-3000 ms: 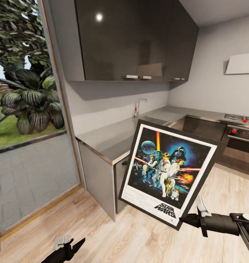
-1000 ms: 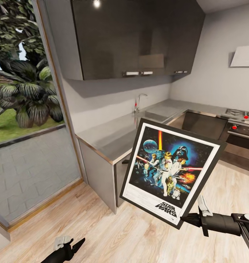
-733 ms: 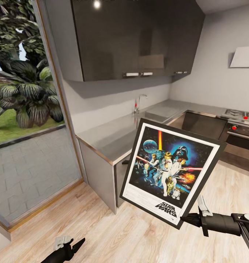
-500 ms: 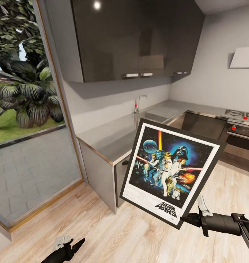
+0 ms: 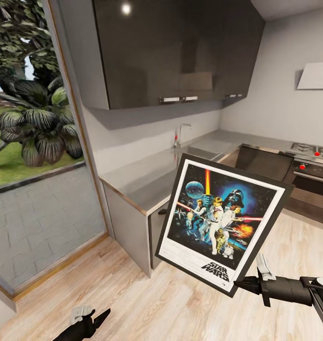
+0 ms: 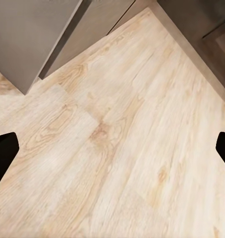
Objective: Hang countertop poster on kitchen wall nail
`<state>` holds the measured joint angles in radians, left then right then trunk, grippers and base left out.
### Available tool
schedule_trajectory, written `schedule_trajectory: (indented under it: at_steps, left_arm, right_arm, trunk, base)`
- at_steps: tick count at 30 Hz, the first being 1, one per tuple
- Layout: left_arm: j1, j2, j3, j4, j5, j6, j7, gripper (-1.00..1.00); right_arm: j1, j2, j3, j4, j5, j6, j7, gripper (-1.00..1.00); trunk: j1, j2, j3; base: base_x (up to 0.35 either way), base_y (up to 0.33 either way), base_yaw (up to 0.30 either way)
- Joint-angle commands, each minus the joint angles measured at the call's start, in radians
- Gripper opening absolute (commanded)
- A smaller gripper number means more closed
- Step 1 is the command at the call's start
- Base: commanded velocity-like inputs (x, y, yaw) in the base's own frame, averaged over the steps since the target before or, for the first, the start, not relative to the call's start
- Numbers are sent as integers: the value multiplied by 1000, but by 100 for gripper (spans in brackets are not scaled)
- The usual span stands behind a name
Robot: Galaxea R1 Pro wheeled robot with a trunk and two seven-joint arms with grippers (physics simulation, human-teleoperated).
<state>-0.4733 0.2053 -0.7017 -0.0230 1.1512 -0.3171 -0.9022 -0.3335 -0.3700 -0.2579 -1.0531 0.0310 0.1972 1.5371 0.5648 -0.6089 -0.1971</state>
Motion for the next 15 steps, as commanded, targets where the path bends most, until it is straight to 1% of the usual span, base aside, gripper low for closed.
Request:
schedule_trajectory:
  at_steps: [1,15]
  left_arm:
    - [-1,0,-9,0,6,-5,-1,100]
    - [-1,0,-8,0,6,-5,-1,100]
  right_arm:
    - [-1,1,-1,-1,3,13,6,-100]
    - [-1,7,-1,-1,3,12,6,-100]
  trunk:
    - [-4,6,2]
    - [-57,104,45]
  base:
    - [0,0,0]
    - [0,0,0]
